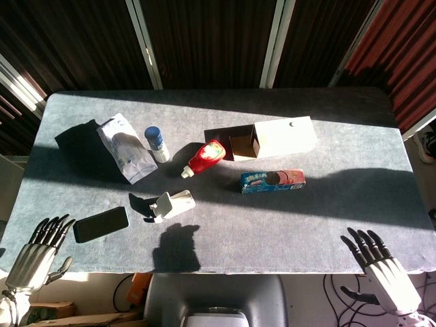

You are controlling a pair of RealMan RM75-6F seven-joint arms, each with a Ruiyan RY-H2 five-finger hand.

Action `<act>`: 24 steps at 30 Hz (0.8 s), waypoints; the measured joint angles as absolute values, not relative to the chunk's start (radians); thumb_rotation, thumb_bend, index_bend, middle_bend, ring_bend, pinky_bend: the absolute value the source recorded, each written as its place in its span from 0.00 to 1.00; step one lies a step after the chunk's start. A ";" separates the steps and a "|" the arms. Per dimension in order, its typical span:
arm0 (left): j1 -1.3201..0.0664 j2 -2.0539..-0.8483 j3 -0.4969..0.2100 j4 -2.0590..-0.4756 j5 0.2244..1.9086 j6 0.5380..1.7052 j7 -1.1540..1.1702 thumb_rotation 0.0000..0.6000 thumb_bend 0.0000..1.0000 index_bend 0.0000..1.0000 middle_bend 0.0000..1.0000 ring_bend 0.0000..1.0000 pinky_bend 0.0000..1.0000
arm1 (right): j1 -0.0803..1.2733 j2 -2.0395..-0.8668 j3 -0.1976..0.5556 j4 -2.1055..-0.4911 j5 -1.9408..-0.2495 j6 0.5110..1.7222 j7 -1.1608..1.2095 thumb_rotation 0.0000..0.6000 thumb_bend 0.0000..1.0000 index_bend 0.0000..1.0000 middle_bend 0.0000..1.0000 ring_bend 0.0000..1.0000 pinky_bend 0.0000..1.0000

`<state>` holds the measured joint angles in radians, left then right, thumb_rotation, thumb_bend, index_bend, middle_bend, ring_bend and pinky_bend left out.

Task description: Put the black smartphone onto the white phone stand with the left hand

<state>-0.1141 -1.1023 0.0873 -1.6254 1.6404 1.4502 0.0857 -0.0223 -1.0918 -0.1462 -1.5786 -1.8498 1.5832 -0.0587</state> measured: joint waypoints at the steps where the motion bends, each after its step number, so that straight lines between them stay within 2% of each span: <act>1: -0.114 -1.103 0.088 -1.624 1.642 1.450 0.082 1.00 0.37 0.00 0.00 0.00 0.00 | -0.022 -1.092 -0.147 -1.578 -1.853 1.584 -0.057 1.00 0.25 0.00 0.00 0.00 0.00; 10: -0.160 -1.115 0.102 -1.634 1.680 1.384 -0.087 1.00 0.32 0.00 0.00 0.00 0.00 | -0.018 -1.082 -0.158 -1.571 -1.873 1.585 -0.035 1.00 0.25 0.00 0.00 0.00 0.00; 13: -0.197 -1.129 0.091 -1.656 1.666 1.319 -0.132 1.00 0.32 0.00 0.07 0.00 0.00 | -0.015 -1.081 -0.161 -1.571 -1.880 1.582 -0.032 1.00 0.25 0.00 0.00 0.00 0.00; 14: -0.208 -1.134 0.082 -1.669 1.645 1.292 -0.131 1.00 0.32 0.01 0.11 0.00 0.00 | -0.014 -1.081 -0.162 -1.571 -1.883 1.581 -0.031 1.00 0.25 0.00 0.00 0.00 0.00; 16: -0.224 -1.142 0.065 -1.687 1.596 1.257 -0.122 1.00 0.31 0.02 0.12 0.00 0.00 | -0.012 -1.082 -0.164 -1.571 -1.891 1.580 -0.032 1.00 0.25 0.00 0.00 0.00 0.00; 24: -0.298 -1.188 -0.017 -1.719 1.226 1.127 0.131 1.00 0.28 0.03 0.09 0.00 0.00 | 0.000 -1.081 -0.166 -1.575 -1.889 1.557 -0.032 1.00 0.25 0.00 0.00 0.00 0.00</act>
